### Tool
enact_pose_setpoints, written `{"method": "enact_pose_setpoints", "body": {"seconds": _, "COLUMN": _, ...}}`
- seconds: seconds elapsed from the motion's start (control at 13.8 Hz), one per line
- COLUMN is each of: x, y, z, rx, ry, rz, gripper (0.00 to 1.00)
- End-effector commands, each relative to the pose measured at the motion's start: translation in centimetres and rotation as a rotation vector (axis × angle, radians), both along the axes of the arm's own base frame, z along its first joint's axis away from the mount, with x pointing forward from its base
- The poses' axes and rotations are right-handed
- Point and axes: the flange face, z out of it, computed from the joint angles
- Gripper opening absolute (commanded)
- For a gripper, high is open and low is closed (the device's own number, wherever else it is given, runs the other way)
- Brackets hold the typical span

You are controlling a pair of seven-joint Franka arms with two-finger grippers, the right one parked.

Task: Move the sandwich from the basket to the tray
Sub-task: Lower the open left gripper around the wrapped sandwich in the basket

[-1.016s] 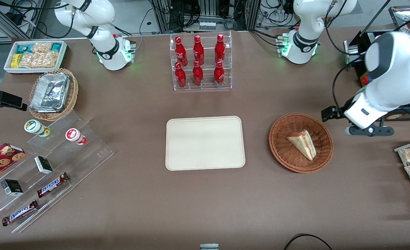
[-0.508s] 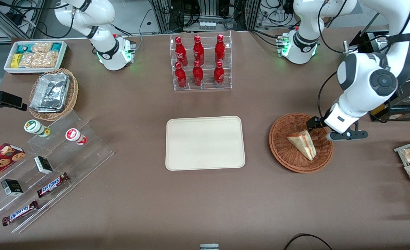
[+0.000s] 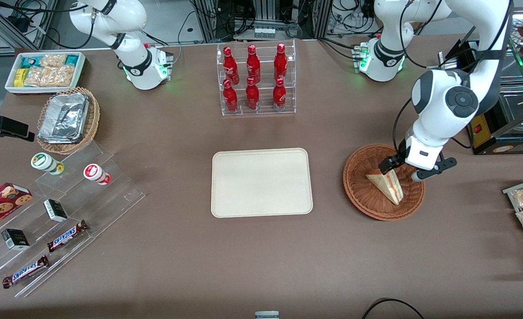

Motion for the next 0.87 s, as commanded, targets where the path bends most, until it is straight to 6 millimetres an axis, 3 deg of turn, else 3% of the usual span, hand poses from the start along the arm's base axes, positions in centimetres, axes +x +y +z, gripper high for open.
{"method": "enact_pose_setpoints", "body": {"seconds": 0.0, "x": -0.2, "y": 0.0, "z": -1.3, "rx": -0.009, "ry": -0.014, "rz": 0.177, "gripper": 1.00}}
{"method": "enact_pose_setpoints", "body": {"seconds": 0.36, "x": 0.4, "y": 0.0, "z": -4.5, "rx": -0.028, "ry": -0.012, "rz": 0.323, "gripper": 1.00}}
{"method": "enact_pose_setpoints", "body": {"seconds": 0.8, "x": 0.3, "y": 0.0, "z": -8.0, "rx": -0.020, "ry": 0.029, "rz": 0.328, "gripper": 1.00}}
